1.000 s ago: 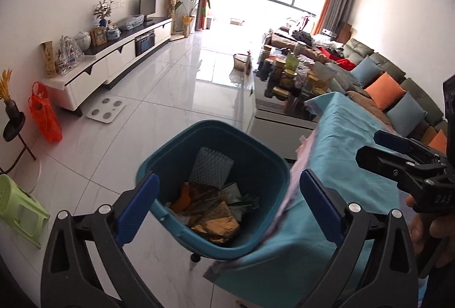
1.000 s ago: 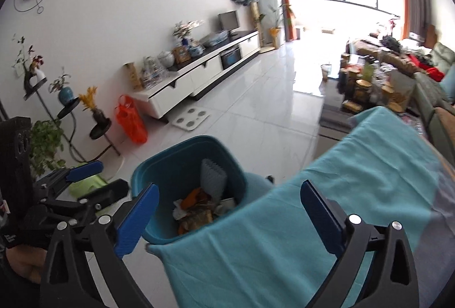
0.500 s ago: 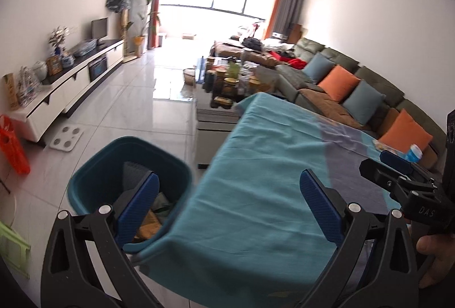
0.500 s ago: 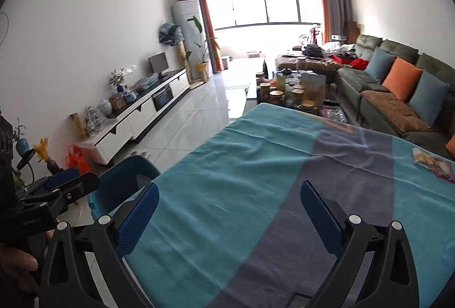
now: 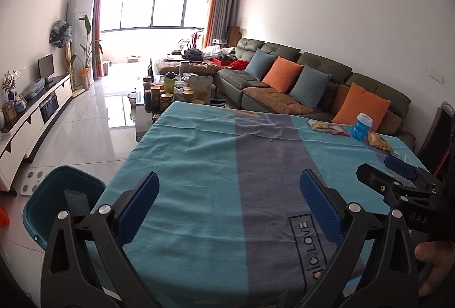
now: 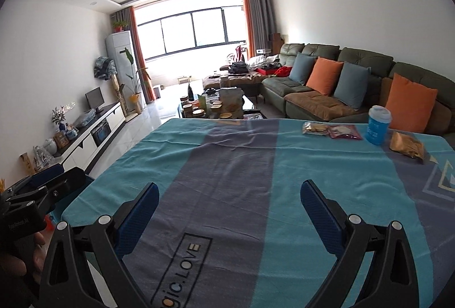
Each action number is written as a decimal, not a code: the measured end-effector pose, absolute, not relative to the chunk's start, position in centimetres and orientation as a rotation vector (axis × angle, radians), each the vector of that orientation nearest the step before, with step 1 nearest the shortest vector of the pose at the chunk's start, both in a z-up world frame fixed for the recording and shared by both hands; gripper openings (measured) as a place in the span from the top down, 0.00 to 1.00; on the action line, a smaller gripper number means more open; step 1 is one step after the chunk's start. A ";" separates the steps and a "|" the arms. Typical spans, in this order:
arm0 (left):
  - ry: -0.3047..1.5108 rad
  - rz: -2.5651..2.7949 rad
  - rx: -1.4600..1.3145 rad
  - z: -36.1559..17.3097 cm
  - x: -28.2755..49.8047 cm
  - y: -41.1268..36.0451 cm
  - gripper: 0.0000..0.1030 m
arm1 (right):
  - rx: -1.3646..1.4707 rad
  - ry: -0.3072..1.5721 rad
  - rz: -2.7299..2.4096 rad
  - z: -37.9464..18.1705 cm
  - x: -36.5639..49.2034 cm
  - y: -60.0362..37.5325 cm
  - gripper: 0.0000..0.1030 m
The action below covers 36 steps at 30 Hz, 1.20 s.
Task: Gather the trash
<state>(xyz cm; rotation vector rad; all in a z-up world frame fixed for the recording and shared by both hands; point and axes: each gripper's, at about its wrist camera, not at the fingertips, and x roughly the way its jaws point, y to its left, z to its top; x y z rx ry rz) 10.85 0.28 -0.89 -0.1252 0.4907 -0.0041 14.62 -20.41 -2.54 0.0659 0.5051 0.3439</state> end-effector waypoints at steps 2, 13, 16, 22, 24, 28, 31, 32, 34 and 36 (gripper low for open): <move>0.482 -0.015 -0.114 -0.7 10.9 0.0 0.05 | 0.070 0.491 0.312 -2.5 14.2 -21.4 0.07; 0.415 -0.031 -0.091 -0.9 8.8 -1.2 0.05 | 0.068 0.372 0.199 -2.2 9.5 -22.7 0.07; 0.376 -0.033 -0.082 -0.9 7.7 -1.3 0.05 | 0.059 0.323 0.158 -2.0 7.9 -22.6 0.07; 0.311 -0.017 -0.089 -1.0 5.2 -1.0 0.05 | 0.049 0.234 0.117 -2.2 5.1 -22.2 0.07; 0.294 -0.007 -0.099 -1.0 4.7 -0.8 0.05 | 0.052 0.226 0.111 -2.2 4.6 -22.3 0.07; 0.240 0.019 -0.121 -0.9 3.1 -0.1 0.05 | 0.067 0.187 0.096 -2.3 3.1 -22.4 0.07; 0.192 0.034 -0.099 -0.8 1.7 0.0 0.05 | 0.064 0.158 0.084 -2.4 2.1 -22.5 0.07; 0.183 0.034 -0.091 -0.8 1.4 0.0 0.05 | 0.064 0.151 0.079 -2.5 1.7 -22.5 0.07; 0.177 0.024 -0.083 -0.9 0.8 0.0 0.05 | 0.065 0.143 0.071 -2.6 1.2 -22.6 0.07; 0.171 0.025 -0.076 -1.0 0.3 -0.3 0.05 | 0.058 0.136 0.060 -2.6 0.7 -22.5 0.07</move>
